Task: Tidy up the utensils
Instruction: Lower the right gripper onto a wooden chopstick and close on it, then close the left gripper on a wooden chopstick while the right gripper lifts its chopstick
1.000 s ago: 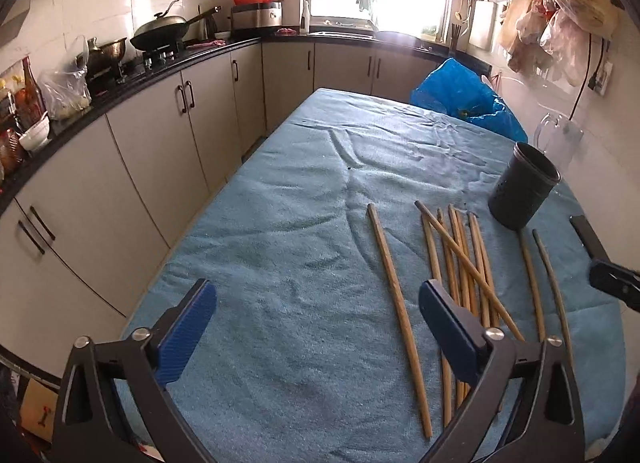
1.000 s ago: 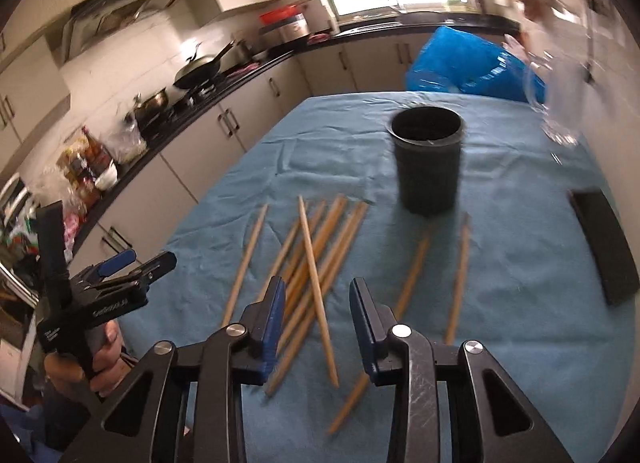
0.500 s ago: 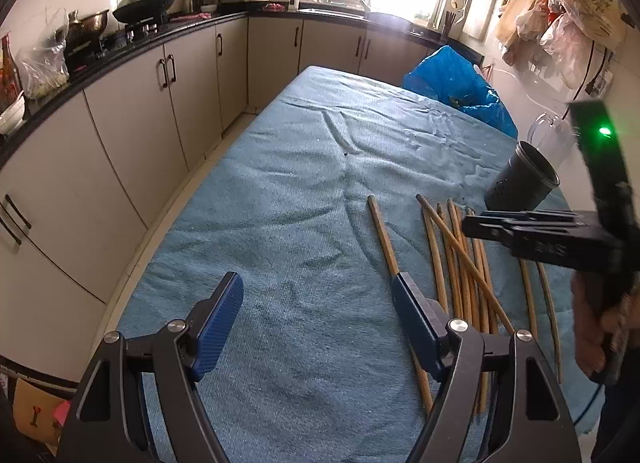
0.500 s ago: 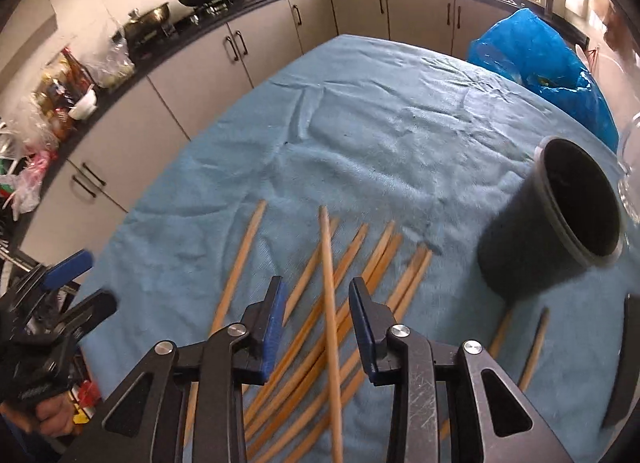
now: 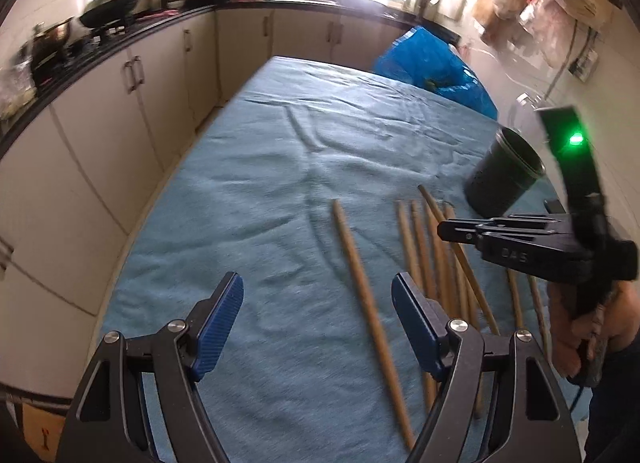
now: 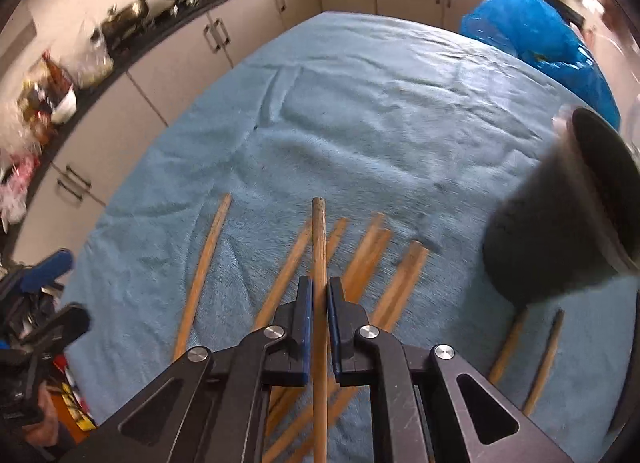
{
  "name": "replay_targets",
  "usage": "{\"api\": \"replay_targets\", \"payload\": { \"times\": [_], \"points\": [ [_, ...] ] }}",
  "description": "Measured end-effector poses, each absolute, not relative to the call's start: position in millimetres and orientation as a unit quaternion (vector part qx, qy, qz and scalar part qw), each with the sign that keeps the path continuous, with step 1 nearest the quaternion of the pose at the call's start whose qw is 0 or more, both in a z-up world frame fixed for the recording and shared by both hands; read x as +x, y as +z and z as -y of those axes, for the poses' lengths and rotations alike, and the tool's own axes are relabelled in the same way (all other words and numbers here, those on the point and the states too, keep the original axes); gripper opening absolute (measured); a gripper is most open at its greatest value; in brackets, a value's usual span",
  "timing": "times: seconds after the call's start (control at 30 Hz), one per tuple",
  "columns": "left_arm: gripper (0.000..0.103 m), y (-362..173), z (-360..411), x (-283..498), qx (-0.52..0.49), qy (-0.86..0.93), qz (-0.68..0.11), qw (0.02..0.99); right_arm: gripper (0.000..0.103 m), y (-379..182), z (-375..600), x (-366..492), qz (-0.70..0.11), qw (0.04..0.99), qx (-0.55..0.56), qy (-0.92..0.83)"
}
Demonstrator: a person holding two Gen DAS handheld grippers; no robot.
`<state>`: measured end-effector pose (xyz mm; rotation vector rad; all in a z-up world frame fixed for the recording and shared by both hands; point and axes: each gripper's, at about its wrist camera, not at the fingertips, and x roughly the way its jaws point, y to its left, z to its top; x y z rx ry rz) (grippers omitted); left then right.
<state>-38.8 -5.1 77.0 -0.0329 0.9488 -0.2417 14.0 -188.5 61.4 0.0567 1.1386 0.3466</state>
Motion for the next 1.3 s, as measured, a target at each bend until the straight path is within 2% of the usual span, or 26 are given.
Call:
{"api": "replay_targets", "payload": {
  "times": [0.1,0.17,0.3,0.43,0.57,0.83,0.93,0.97,1.17,1.3],
  "points": [
    [0.074,75.7,28.3,-23.9,-0.007,-0.143,-0.465,0.873,0.008,74.0,209.3,1.7,-0.524,0.836,0.051,0.154],
    [0.057,72.8,46.3,-12.7,0.001,-0.155,-0.478,0.864,0.008,80.2,222.8,-6.4,-0.516,0.842,0.063,0.143],
    [0.049,66.1,80.0,10.5,0.006,-0.183,-0.502,0.845,0.008,91.4,243.1,-22.5,-0.502,0.853,0.083,0.119],
    [0.025,53.1,104.7,31.5,0.011,-0.197,-0.532,0.823,0.008,96.5,254.2,-32.8,-0.495,0.855,0.100,0.117],
    [0.021,40.3,119.3,43.9,0.021,-0.198,-0.552,0.810,0.008,97.8,262.7,-39.0,-0.489,0.857,0.110,0.119],
    [0.020,27.7,138.4,56.9,0.055,-0.174,-0.557,0.810,0.008,97.3,273.0,-43.0,-0.484,0.857,0.120,0.128],
    [0.013,23.2,144.6,64.4,0.055,-0.180,-0.563,0.805,0.008,98.0,272.4,-40.8,-0.483,0.858,0.123,0.128],
    [0.007,21.0,146.2,65.6,0.062,-0.171,-0.566,0.804,0.008,97.7,272.5,-40.8,-0.482,0.858,0.123,0.129],
    [0.007,24.2,139.9,56.2,0.055,-0.172,-0.556,0.812,0.008,99.4,273.0,-44.4,-0.476,0.861,0.126,0.130],
    [0.007,52.3,123.5,37.7,0.026,-0.195,-0.514,0.835,0.008,105.6,276.0,-51.1,-0.463,0.866,0.135,0.131]
  ]
}}
